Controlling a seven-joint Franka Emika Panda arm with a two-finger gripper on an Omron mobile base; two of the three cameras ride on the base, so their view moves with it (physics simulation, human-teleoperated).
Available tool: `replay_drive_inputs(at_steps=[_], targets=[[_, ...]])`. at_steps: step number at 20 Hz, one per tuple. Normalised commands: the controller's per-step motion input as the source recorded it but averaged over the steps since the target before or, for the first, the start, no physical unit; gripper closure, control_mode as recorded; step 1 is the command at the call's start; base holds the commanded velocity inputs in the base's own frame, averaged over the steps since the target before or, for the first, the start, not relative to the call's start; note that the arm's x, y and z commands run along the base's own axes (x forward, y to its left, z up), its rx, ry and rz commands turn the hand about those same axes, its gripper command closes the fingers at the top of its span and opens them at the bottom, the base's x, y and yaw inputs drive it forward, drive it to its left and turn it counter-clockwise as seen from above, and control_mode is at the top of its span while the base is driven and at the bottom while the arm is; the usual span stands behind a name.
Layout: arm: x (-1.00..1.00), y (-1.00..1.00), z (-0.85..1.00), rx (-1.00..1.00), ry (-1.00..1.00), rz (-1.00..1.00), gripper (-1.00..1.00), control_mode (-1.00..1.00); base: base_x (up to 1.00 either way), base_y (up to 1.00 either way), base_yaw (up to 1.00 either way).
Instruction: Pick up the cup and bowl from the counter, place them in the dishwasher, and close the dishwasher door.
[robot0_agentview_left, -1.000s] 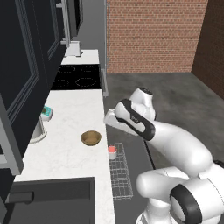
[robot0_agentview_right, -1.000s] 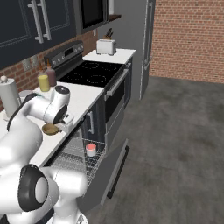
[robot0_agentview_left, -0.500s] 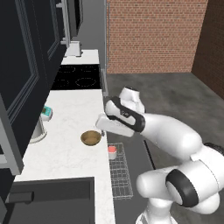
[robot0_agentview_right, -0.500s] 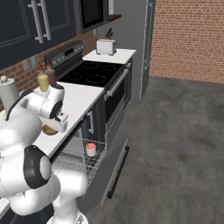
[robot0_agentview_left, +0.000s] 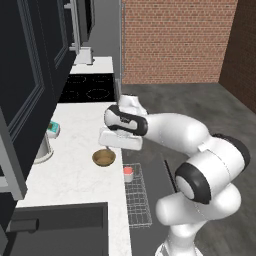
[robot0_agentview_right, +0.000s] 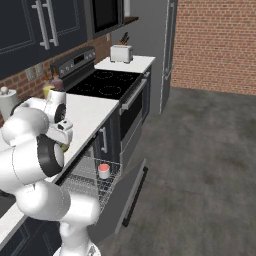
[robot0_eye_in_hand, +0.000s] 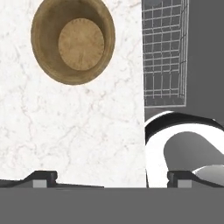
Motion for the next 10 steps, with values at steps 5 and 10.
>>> replay_drive_inputs(at_steps=[5, 10], targets=[[0.08, 0.00, -0.28, -0.05, 0.00, 0.00, -1.00, -1.00, 0.00, 0.00, 0.00], [0.17, 0.00, -0.29, -0.03, -0.02, 0.00, -1.00, -1.00, 0.00, 0.00, 0.00]])
